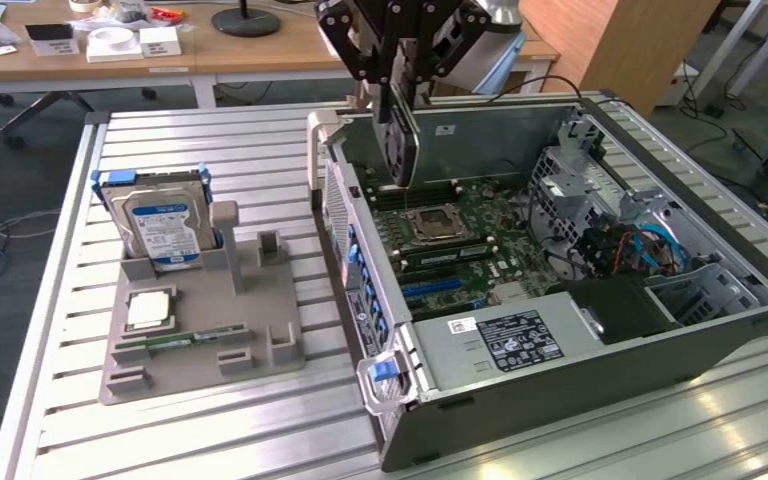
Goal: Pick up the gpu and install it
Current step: 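Pick up the gpu and move the gpu toward the slot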
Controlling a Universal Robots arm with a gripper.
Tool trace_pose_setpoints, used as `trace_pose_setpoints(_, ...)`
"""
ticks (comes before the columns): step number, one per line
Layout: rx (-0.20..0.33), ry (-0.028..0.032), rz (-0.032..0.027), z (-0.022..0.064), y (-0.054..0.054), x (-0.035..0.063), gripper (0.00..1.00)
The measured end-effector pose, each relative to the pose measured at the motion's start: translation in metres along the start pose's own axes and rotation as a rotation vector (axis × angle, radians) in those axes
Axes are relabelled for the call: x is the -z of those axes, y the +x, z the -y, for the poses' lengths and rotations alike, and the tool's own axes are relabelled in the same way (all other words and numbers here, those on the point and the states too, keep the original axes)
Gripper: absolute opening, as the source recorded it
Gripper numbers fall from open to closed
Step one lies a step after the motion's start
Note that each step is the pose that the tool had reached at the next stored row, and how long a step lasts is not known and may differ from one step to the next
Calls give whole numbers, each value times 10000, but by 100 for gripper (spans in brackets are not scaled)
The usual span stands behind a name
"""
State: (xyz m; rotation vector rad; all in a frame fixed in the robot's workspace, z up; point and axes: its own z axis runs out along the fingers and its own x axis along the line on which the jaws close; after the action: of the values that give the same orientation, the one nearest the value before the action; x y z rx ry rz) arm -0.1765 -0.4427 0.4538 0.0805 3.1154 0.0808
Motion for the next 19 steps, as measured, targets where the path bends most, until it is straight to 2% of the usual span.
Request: trace_pose_setpoints(19,0,-1,0,-5,-102,-3,27)
